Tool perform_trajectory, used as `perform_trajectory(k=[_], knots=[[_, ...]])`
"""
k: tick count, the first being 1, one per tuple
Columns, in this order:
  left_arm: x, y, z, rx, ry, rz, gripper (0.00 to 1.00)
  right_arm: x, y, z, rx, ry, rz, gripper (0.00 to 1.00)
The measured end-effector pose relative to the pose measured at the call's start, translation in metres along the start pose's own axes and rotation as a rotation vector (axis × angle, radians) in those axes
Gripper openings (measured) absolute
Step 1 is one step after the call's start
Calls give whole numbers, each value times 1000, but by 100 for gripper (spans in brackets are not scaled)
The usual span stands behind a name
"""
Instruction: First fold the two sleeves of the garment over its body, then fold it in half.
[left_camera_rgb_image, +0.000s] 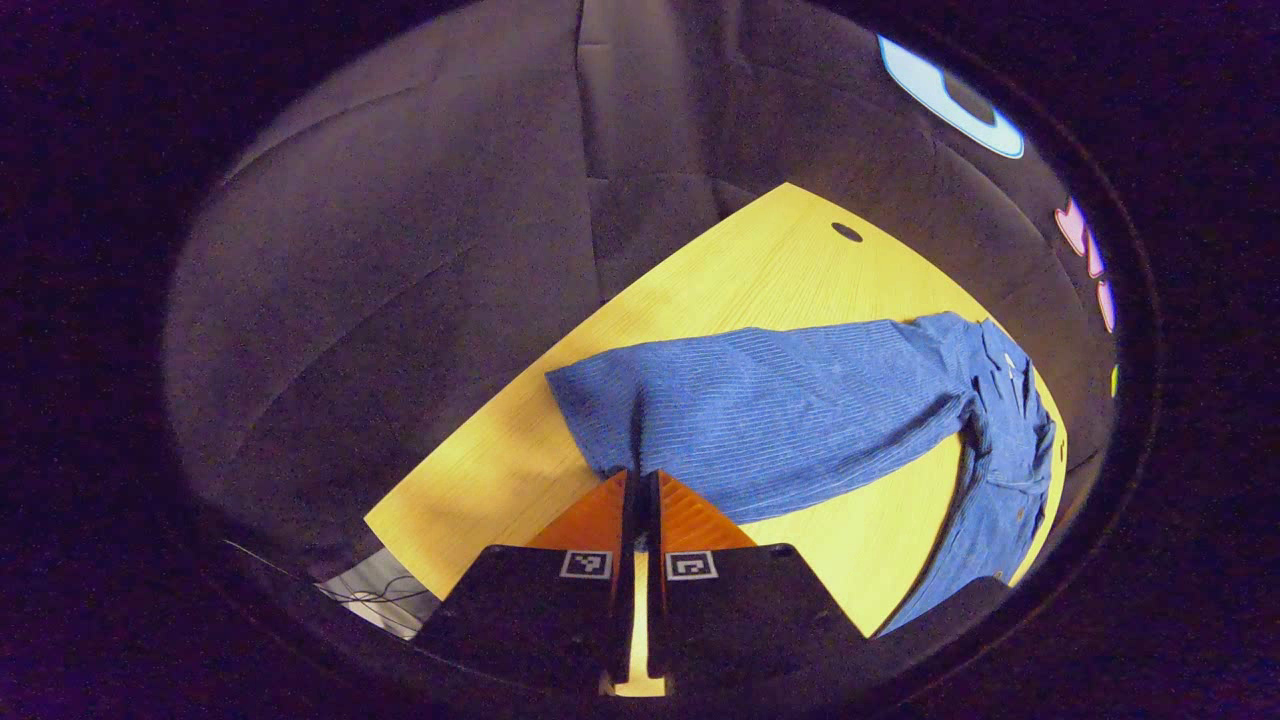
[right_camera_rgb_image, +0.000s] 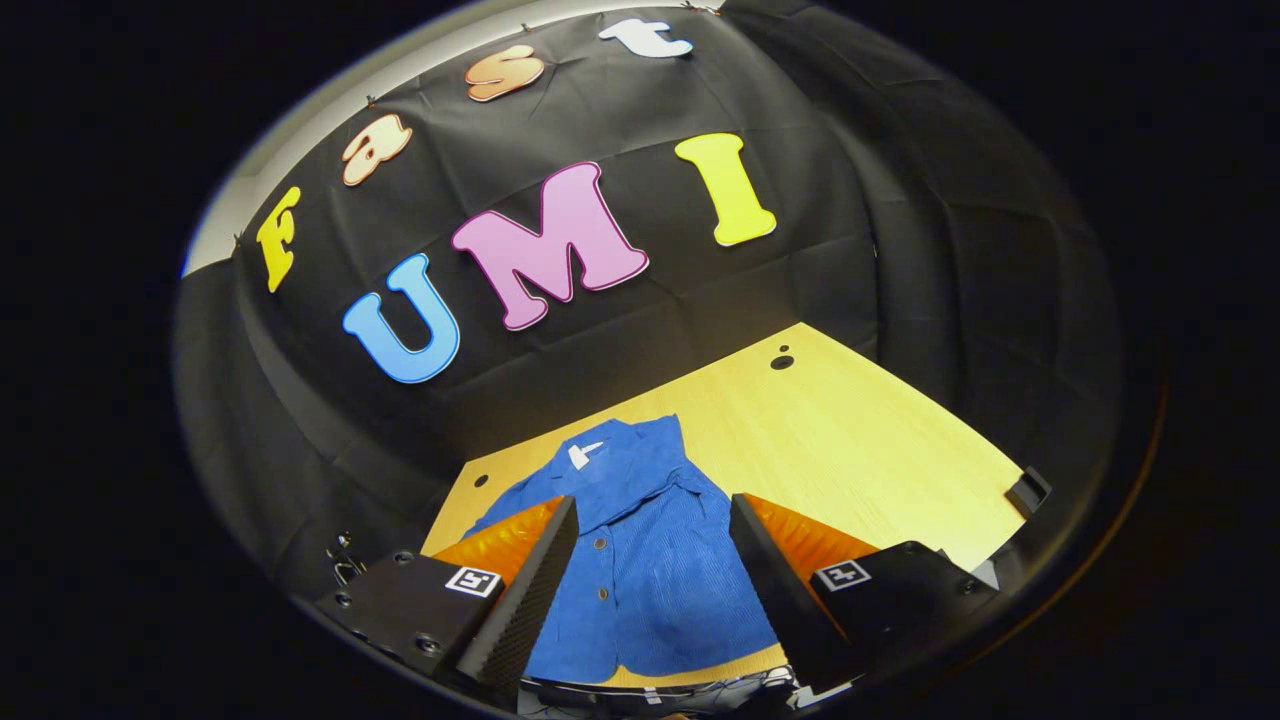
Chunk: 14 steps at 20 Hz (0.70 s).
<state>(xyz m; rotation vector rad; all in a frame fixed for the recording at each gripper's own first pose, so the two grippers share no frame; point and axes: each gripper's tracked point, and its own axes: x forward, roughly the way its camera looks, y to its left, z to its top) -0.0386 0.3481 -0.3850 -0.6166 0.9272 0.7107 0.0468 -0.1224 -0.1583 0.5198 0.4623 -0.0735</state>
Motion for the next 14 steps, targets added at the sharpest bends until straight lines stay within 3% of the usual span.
perform_trajectory(k=[9, 14], knots=[[-14, -19, 4, -13, -53, -51, 0, 21, -4, -8, -71, 30, 13, 97], [-62, -120, 50, 41, -191, -249, 0, 31, -20, -7, -148, 41, 9, 98]])
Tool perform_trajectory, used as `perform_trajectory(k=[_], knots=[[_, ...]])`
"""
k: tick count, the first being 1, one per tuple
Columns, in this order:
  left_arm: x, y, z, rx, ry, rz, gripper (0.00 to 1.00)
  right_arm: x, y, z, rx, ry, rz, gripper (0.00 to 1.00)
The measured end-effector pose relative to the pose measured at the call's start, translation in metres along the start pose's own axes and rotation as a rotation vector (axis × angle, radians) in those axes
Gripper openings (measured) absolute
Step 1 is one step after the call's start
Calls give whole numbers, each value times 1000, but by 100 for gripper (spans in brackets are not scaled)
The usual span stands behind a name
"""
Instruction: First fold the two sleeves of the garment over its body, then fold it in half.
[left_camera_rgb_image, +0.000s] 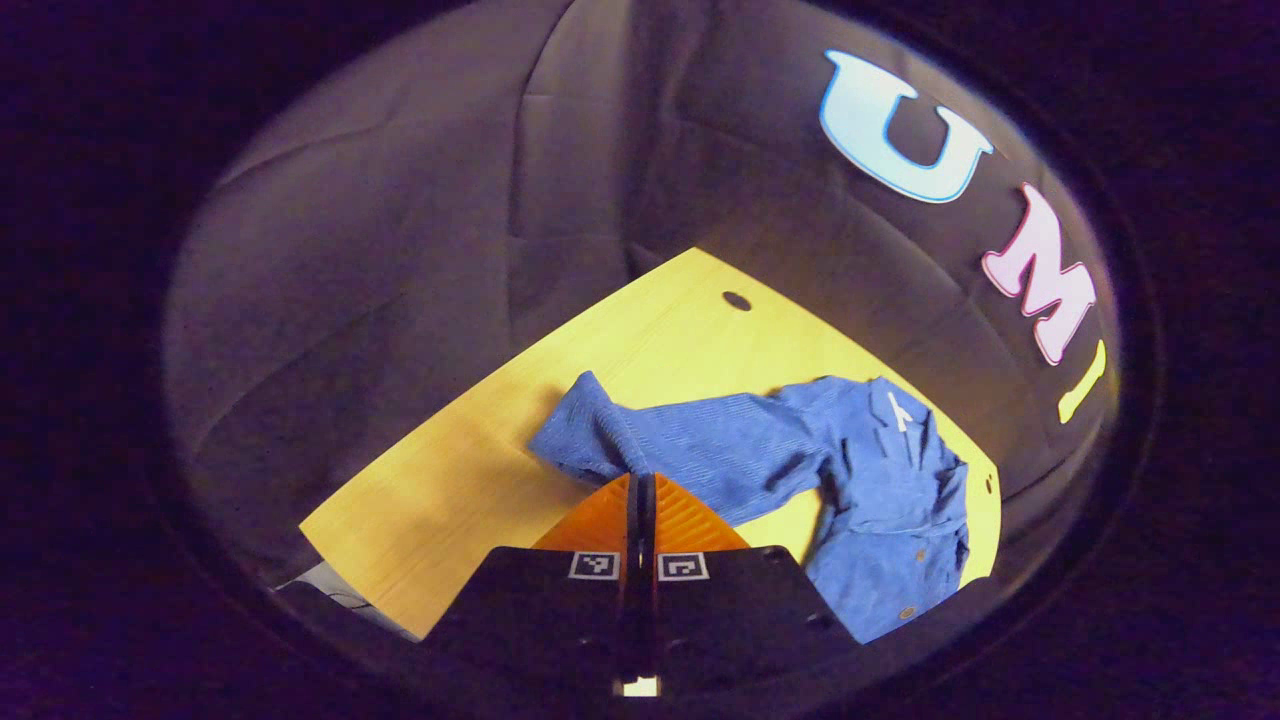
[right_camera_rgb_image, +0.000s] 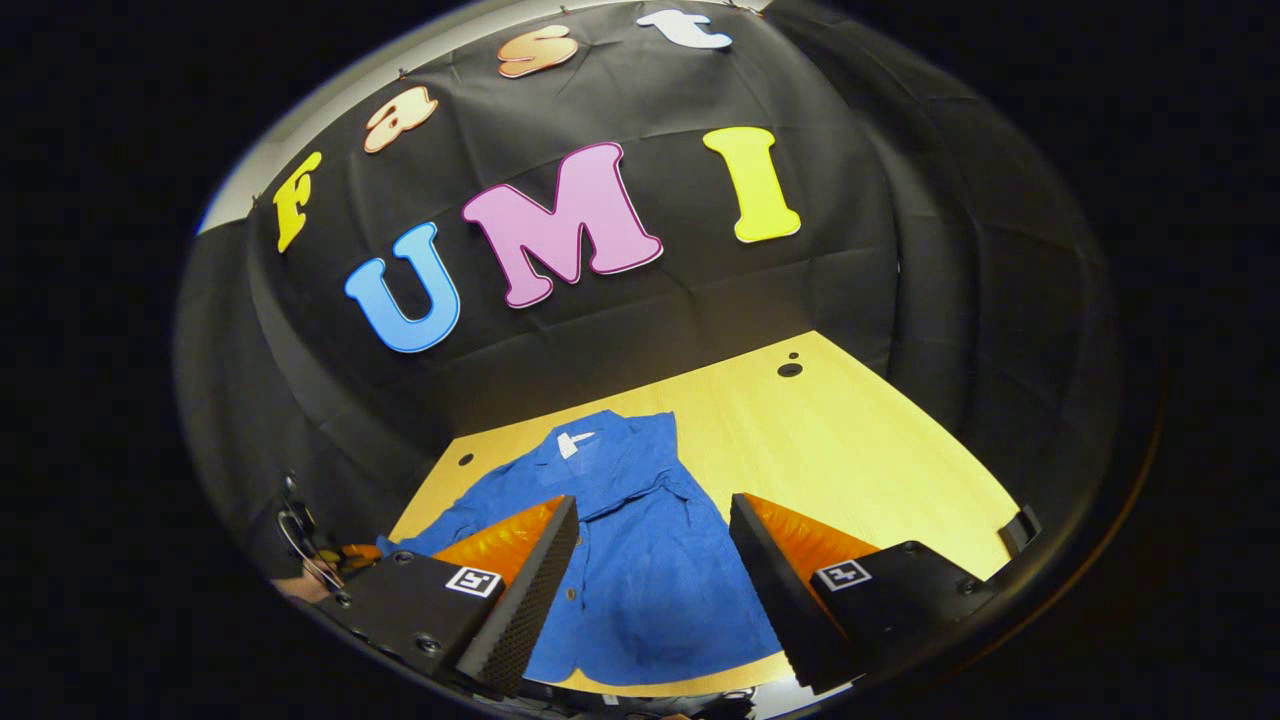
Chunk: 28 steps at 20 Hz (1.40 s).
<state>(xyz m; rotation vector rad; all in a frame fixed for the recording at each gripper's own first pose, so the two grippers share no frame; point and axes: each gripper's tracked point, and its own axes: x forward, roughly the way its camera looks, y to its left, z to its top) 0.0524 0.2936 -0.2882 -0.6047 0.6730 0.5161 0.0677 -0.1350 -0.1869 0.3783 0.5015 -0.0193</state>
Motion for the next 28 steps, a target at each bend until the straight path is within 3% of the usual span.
perform_trajectory(k=[6, 12, 13, 16, 17, 18, 20, 21, 25, 28], knots=[[-6, -211, 14, 157, -31, -300, 0, 13, -43, 6, -21, 10, -30, 98], [2, -409, -61, 350, 95, -580, 0, 18, -87, 7, -13, 31, -64, 98], [4, -435, -76, 377, 111, -600, 0, 18, -93, 4, -5, 40, -67, 98], [20, -482, -98, 428, 89, -550, 1, 19, -107, -11, 6, 82, -72, 97], [23, -494, -104, 417, 95, -556, 5, 20, -110, -15, 9, 93, -72, 98], [17, -499, -107, 405, 104, -557, 24, 21, -110, -19, 11, 105, -68, 98], [39, -507, -106, 407, 76, -523, 73, 24, -111, -31, 11, 137, -62, 98], [38, -497, -106, 420, 58, -506, 86, 26, -111, -37, 11, 150, -59, 98], [14, -445, -101, 461, -8, -456, 85, 44, -88, -73, -11, 228, -41, 98], [-18, -368, -109, 524, -41, -361, 85, 47, -80, -108, -39, 307, -32, 98]])
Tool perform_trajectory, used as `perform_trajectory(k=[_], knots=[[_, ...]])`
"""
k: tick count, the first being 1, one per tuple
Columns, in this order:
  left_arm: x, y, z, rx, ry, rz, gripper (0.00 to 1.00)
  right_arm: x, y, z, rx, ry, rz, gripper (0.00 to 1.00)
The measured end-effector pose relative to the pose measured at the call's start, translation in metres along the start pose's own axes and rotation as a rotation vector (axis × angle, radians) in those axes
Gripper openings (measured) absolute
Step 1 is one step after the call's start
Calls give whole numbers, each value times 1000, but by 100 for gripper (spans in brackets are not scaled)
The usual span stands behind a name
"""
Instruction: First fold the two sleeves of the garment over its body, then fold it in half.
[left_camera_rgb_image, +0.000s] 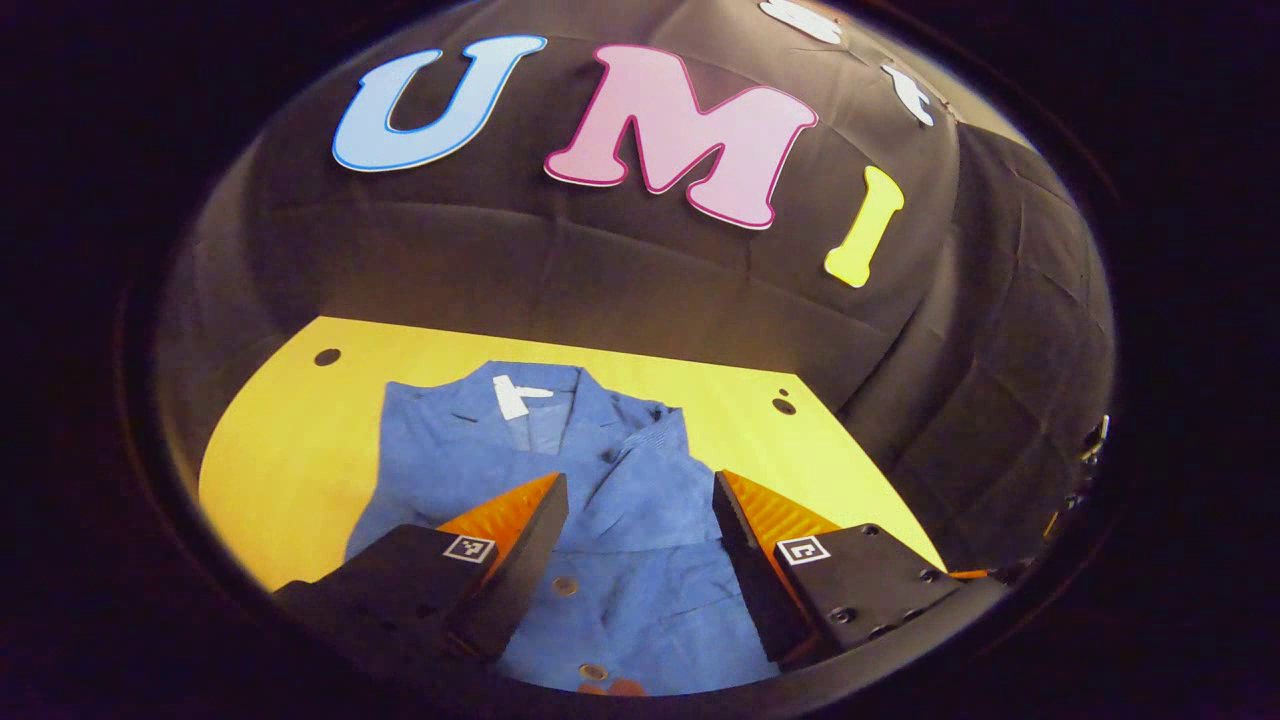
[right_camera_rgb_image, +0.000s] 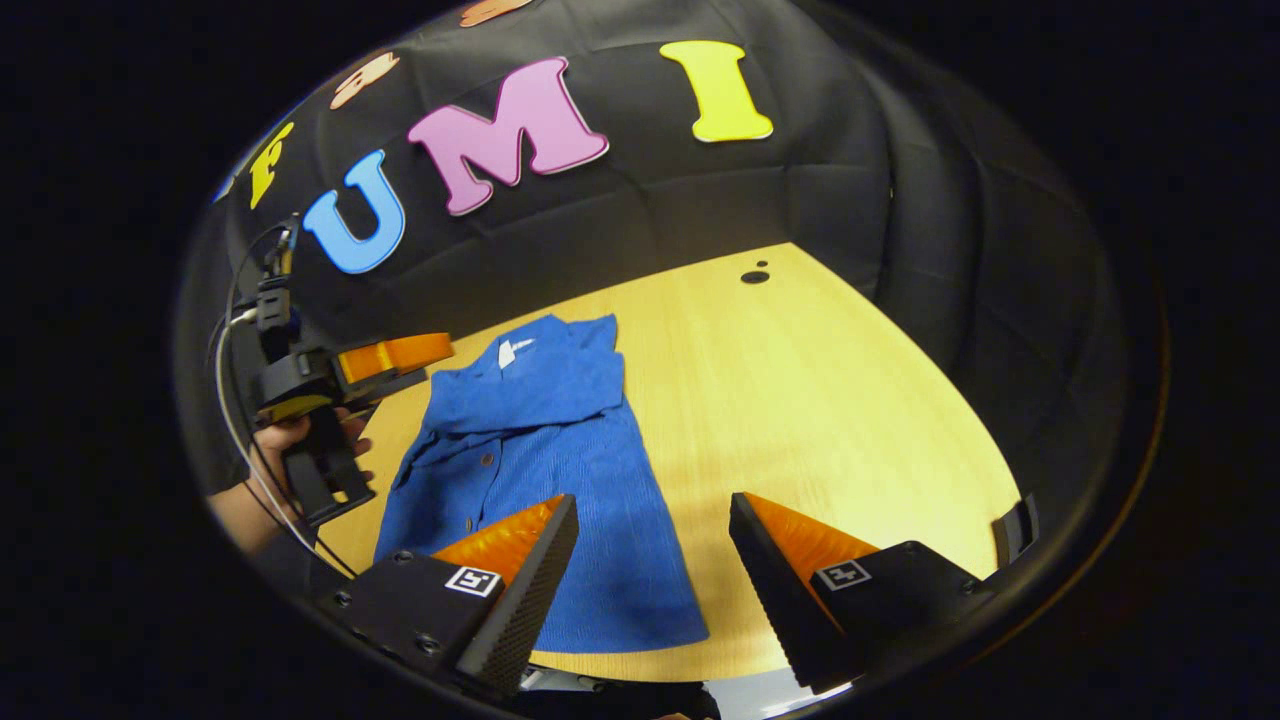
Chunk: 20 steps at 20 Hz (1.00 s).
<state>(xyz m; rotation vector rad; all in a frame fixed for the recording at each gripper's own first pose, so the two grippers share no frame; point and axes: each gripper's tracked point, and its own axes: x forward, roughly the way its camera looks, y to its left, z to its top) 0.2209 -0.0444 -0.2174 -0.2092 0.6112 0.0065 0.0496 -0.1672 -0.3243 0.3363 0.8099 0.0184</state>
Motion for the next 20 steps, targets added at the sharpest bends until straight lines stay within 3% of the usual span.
perform_trajectory(k=[4, 6, 9, 12, 17, 20], knots=[[-87, 46, -108, 88, 152, 48, 85, 10, 4, -59, -36, 159, -22, 98], [-122, 67, -159, 29, 223, 89, 84, 9, 9, -78, -29, 205, -23, 98], [-155, 108, -217, -43, 324, 207, 82, 14, 8, -97, 11, 257, -44, 98], [-160, 135, -246, -62, 398, 283, 85, 21, -16, -114, -15, 311, -132, 98], [-139, 134, -266, -64, 500, 277, 85, 31, -14, -125, -34, 343, -152, 98], [-142, 132, -266, -20, 501, 268, 83, 28, -21, -132, -160, 386, -202, 96]])
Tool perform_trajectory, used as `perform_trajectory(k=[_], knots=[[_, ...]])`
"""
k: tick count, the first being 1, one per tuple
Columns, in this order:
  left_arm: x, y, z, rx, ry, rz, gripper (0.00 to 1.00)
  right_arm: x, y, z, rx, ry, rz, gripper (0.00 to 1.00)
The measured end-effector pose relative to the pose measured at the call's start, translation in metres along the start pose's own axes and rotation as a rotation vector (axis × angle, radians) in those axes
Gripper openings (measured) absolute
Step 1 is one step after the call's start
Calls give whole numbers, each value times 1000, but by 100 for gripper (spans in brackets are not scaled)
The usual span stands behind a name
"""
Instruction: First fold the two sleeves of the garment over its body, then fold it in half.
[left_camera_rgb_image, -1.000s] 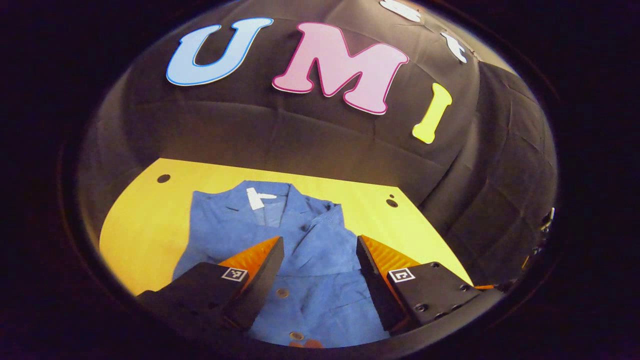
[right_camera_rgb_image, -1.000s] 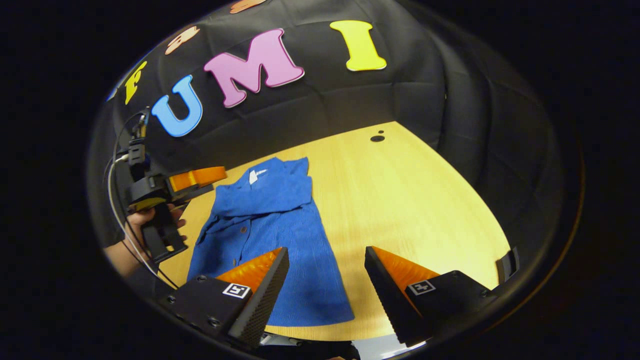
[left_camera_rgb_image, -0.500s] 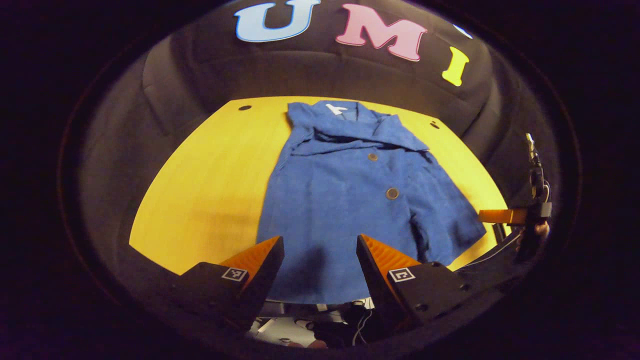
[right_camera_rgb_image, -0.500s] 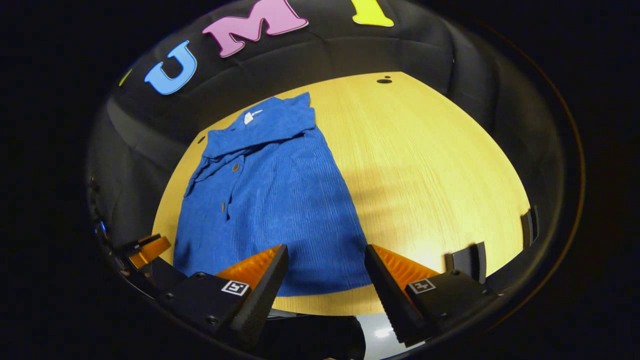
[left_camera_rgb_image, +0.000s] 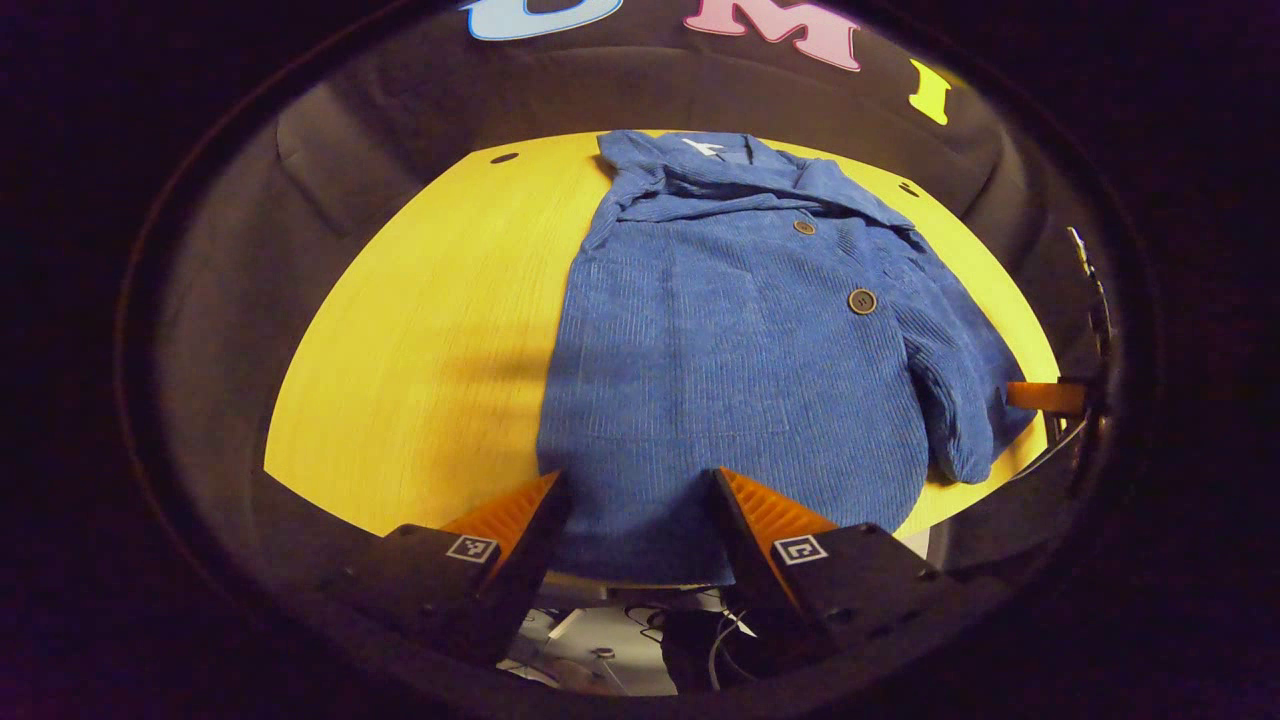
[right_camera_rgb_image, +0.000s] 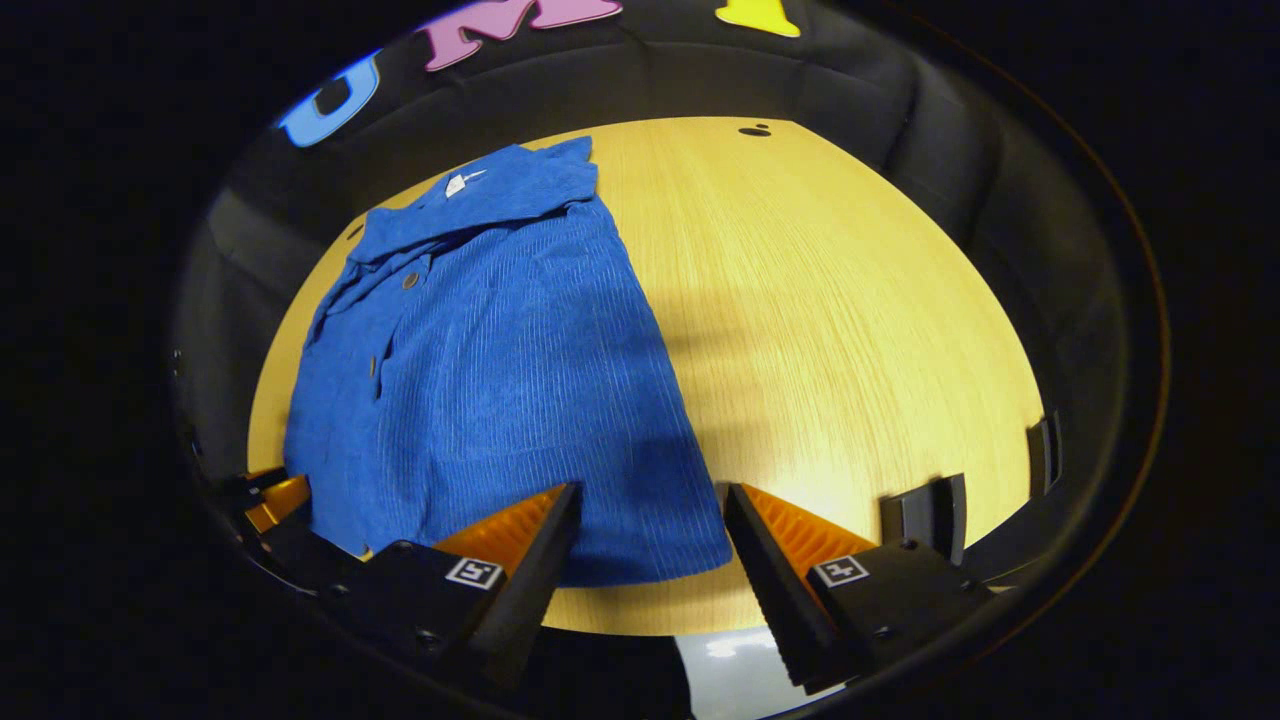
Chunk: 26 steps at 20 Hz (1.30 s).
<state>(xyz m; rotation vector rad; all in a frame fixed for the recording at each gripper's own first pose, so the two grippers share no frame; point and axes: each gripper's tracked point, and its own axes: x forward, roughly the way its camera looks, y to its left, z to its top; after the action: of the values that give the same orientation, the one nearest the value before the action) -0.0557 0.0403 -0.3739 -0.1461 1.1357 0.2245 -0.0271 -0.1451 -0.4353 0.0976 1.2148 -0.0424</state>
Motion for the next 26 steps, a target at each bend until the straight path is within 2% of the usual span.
perform_trajectory(k=[1, 2, 3, 4, 6, 7, 9, 10, 12, 16, 18, 21, 26], knots=[[-1, 0, 3, -8, -2, 0, 81, 0, 3, 0, -35, 7, -3, 92], [2, -2, 4, -20, -1, 1, 72, 1, 8, 1, -44, 7, 11, 89], [5, -1, 6, -35, -10, 3, 67, 1, 11, 4, -35, 3, 14, 80], [5, 0, 8, -62, -19, 4, 51, 3, 16, 5, -4, 0, 30, 78], [6, -7, 10, -88, -35, 1, 18, 3, 27, 4, 44, 9, 79, 25], [8, -9, 9, -66, -44, 1, 11, 4, 34, 6, 51, 6, 125, 10], [8, -14, 9, -36, -62, -12, 1, 3, 51, 3, 98, 50, 243, 5], [9, -19, 7, -38, -52, -46, 0, 3, 51, 5, 151, 43, 262, 5], [4, -29, 5, -50, -38, -105, 0, -4, 50, 23, 189, -45, 253, 5], [-28, -51, 20, -129, -114, -209, 0, -34, 67, 36, 49, -118, 269, 5], [-49, -60, 38, -155, -169, -246, 0, -47, 78, 53, 46, -141, 298, 5], [-80, -65, 82, -173, -256, -285, 0, -62, 88, 103, 89, -192, 350, 5], [-105, -58, 179, -152, -381, -286, 0, -82, 89, 216, 114, -325, 405, 4]])
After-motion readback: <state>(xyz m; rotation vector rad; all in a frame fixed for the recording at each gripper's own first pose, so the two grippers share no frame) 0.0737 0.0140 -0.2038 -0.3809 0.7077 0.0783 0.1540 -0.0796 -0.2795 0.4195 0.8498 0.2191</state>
